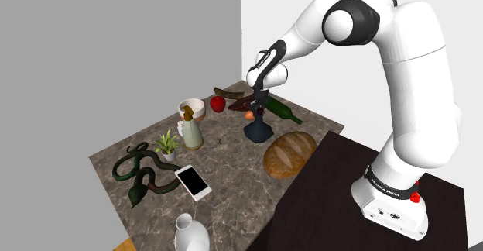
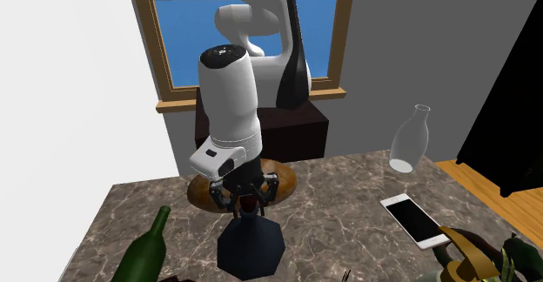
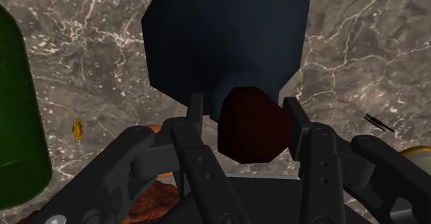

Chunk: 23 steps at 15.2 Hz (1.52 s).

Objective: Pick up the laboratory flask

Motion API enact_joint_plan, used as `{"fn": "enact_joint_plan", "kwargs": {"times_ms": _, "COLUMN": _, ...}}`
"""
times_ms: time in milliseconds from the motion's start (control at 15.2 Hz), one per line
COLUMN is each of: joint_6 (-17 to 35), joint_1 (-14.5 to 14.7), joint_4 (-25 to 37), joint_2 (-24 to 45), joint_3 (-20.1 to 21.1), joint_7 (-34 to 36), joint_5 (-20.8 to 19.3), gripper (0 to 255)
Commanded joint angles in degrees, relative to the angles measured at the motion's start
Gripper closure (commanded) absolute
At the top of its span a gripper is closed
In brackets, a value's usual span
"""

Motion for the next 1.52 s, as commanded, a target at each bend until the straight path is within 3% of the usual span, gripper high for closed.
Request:
{"fn": "enact_joint_plan", "kwargs": {"times_ms": 0, "joint_6": 0.0, "joint_1": 0.0, "joint_4": 0.0, "joint_2": 0.0, "joint_3": 0.0, "joint_7": 0.0, "joint_5": 0.0, "gripper": 255}}
{"fn": "enact_joint_plan", "kwargs": {"times_ms": 396, "joint_6": 0.1, "joint_1": 0.0, "joint_4": 0.1, "joint_2": 0.2, "joint_3": 0.1, "joint_7": -0.1, "joint_5": 0.0, "gripper": 255}}
{"fn": "enact_joint_plan", "kwargs": {"times_ms": 1452, "joint_6": -8.1, "joint_1": 1.4, "joint_4": -0.7, "joint_2": -8.9, "joint_3": -2.0, "joint_7": 2.3, "joint_5": -2.8, "gripper": 255}}
